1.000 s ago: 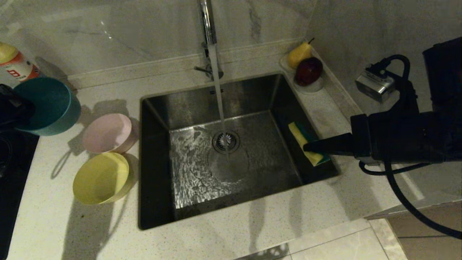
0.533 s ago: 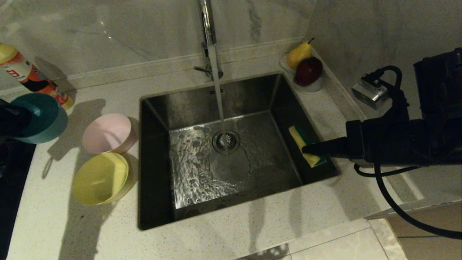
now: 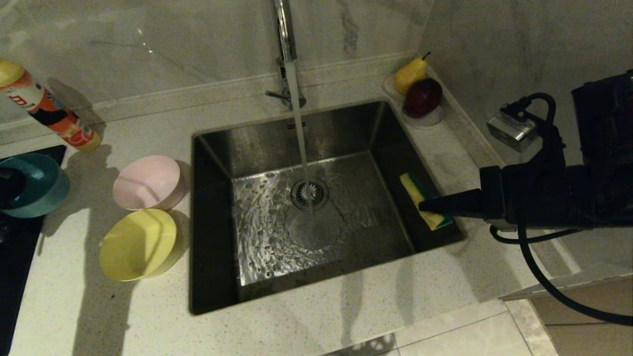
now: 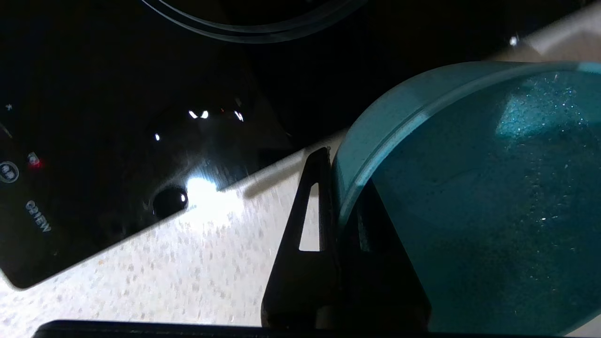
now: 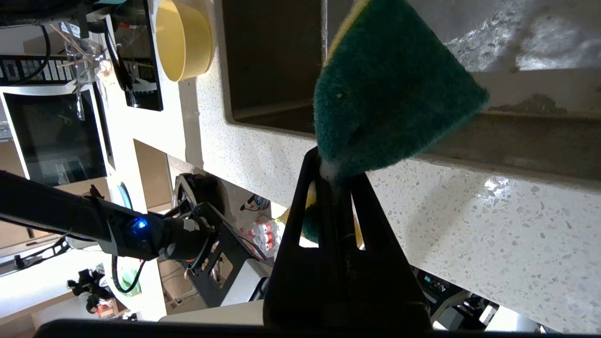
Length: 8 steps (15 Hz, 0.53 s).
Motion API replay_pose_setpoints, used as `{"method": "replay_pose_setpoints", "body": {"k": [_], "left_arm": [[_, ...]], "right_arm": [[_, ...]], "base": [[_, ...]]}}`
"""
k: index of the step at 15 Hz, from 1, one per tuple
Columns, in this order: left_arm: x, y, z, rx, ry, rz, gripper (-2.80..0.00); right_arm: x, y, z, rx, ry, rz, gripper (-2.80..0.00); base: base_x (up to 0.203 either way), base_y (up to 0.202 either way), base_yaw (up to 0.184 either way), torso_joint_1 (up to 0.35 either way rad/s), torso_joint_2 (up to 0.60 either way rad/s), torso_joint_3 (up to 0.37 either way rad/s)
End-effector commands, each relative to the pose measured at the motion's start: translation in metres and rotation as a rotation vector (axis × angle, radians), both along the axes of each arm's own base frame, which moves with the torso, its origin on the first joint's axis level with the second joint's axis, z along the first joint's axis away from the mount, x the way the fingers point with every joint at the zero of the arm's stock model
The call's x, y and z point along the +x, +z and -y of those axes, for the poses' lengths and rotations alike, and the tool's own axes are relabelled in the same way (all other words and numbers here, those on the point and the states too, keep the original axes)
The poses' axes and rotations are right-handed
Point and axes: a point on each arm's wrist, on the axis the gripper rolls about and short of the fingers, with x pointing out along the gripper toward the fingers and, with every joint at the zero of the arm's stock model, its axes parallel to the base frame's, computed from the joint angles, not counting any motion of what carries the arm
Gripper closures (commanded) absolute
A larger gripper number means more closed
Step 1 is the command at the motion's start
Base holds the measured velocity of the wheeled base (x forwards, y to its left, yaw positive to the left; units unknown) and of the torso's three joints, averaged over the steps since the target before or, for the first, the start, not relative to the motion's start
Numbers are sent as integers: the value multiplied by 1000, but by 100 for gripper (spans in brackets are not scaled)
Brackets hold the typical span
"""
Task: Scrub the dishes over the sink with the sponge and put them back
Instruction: Place the bowl on the table
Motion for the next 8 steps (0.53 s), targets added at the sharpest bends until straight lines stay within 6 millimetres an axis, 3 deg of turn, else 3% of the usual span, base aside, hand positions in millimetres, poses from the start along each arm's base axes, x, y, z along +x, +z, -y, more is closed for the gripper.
{"method": "replay_pose_setpoints", "body": {"k": [1,8], "left_arm": [[-3,-6,-22,-53,46,18,0],[-7,-14,-71,-76,146,36,0]], "right_arm": [[-1,-3,0,-1,4,-12,0],[-3,-8,1,-3,17,-29,0]], "base": [[0,0,0,0,0,0],[0,0,0,0,0,0]]}}
